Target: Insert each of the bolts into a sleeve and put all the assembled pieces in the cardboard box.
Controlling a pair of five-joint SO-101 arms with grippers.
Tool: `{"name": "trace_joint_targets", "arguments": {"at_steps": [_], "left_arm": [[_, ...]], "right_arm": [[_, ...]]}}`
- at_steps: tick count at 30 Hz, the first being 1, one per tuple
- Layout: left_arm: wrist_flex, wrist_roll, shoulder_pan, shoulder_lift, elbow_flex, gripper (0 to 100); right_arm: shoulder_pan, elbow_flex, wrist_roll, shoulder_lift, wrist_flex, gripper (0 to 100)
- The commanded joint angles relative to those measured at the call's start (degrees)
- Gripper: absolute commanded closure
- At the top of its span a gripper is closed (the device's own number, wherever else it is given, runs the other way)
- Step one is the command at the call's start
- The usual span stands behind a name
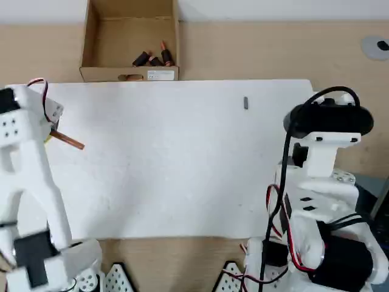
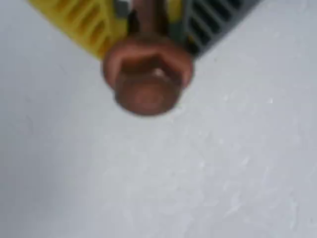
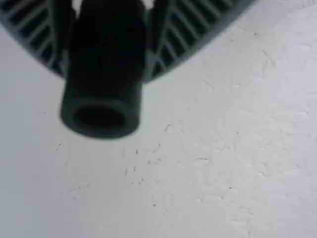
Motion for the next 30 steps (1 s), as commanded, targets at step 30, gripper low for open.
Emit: {"name": "trace_joint_targets", "arguments": {"at_steps": [30], "left_arm": [[-29.89, -6.24, 20.57, -76.88, 56.53, 100]], "right_arm": [[-22.64, 46.81, -1.76, -27.03, -35.43, 98.9]]}}
